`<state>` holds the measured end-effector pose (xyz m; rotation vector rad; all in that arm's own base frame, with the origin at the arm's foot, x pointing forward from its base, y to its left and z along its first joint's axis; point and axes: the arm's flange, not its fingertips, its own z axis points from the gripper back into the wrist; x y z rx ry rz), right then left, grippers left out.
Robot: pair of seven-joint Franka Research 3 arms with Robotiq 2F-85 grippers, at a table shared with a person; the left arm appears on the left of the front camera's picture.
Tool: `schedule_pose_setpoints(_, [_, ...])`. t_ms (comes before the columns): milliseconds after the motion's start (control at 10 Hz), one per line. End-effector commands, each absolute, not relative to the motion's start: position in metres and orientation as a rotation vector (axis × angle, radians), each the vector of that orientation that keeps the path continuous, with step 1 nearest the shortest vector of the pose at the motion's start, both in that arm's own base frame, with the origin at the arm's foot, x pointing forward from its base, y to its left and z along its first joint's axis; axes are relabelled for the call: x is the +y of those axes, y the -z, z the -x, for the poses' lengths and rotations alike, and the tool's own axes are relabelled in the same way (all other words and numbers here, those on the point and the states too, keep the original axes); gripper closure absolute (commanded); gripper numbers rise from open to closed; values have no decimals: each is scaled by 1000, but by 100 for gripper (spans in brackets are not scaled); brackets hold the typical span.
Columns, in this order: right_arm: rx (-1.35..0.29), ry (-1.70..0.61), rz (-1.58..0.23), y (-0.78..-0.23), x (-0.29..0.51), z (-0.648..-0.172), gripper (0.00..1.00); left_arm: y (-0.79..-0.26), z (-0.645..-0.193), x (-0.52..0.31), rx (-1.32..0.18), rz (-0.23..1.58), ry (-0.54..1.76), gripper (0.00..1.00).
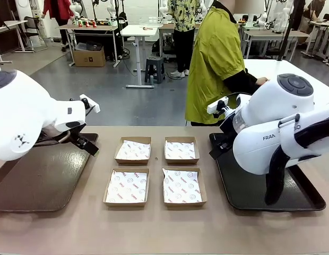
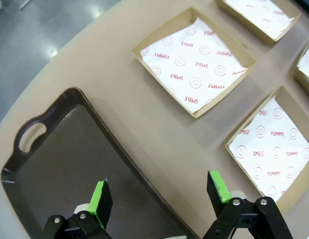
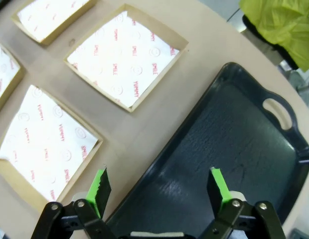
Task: Individually package the donuts and arrange them on the tray.
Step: Pick up one Paper togo box.
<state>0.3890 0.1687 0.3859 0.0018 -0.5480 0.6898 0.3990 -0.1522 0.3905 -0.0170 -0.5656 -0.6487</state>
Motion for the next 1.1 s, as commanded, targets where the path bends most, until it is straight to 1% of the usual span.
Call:
schedule_pose_setpoints(0, [-488, -718, 39, -413, 151, -305, 0, -415, -302, -111, -544, 8, 729, 0])
schedule_pose_setpoints(200, [-414, -724, 88, -437, 133, -247, 0, -435, -254, -83, -461, 8, 785, 0])
schedule_pose_setpoints(300, [-362, -745, 116, -442, 123, -215, 0, -436, -224, -74, -419, 23, 809, 0])
schedule_pose_setpoints(400, [-354, -743, 124, -444, 117, -197, 0, -437, -213, -68, -392, 46, 831, 0])
schedule_pose_setpoints(500, [-366, -744, 142, -440, 111, -194, 0, -432, -209, -65, -396, 50, 804, 0])
schedule_pose_setpoints(600, [-361, -745, 104, -493, 158, -290, 0, -501, -319, -111, -405, 10, 794, 0])
schedule_pose_setpoints(1000, [-361, -745, 104, -493, 158, -290, 0, -501, -319, -111, -405, 10, 794, 0])
